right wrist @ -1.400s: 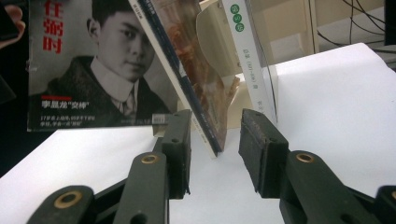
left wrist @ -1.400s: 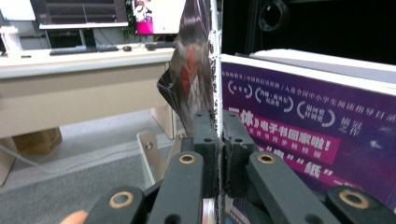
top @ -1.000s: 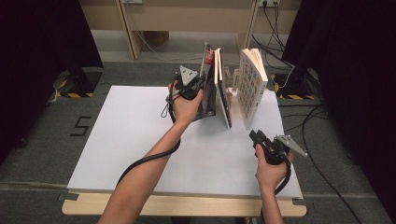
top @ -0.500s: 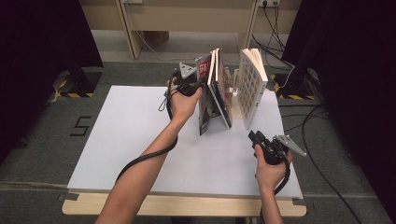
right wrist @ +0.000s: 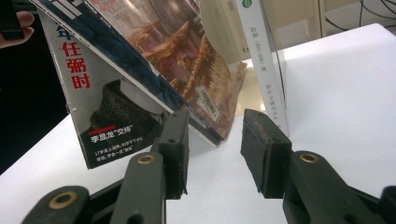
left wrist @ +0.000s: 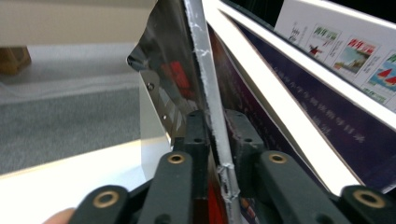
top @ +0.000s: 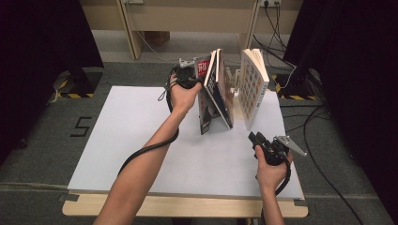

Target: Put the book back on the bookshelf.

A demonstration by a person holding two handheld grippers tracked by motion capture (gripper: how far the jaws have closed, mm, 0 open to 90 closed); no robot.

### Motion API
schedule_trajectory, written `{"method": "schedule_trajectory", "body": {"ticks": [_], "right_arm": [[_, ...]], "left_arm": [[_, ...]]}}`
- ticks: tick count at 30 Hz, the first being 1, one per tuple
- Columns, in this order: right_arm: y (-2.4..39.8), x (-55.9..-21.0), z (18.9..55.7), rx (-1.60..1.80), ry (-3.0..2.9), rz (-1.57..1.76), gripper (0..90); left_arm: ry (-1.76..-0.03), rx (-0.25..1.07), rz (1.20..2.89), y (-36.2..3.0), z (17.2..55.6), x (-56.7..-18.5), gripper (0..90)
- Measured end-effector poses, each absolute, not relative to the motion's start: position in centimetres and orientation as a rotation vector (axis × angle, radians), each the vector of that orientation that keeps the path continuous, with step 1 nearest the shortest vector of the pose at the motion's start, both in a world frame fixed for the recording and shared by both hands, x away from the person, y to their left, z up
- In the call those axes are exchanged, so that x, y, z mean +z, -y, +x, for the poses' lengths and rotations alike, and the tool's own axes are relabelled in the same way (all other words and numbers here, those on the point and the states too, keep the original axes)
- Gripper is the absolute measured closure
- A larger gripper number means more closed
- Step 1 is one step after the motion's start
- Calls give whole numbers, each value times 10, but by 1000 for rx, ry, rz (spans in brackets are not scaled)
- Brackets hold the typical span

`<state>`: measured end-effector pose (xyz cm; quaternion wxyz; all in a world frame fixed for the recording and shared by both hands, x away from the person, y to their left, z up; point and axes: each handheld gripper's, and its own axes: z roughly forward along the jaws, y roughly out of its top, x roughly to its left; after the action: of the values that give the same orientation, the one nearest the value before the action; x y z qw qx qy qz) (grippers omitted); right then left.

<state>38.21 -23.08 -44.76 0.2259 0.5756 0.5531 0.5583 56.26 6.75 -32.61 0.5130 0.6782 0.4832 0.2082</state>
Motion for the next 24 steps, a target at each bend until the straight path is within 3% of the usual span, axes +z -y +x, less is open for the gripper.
{"method": "schedule_trajectory", "body": {"ticks": [8,24], "right_arm": [[231,-448,383,1540,-1531,1589,622],[232,-448,382,1549,-1532,1593,623]], "left_arm": [[-1152,448,1670,-63,562,-320,856],[-881,773,1460,-56,550,-326,860]]}}
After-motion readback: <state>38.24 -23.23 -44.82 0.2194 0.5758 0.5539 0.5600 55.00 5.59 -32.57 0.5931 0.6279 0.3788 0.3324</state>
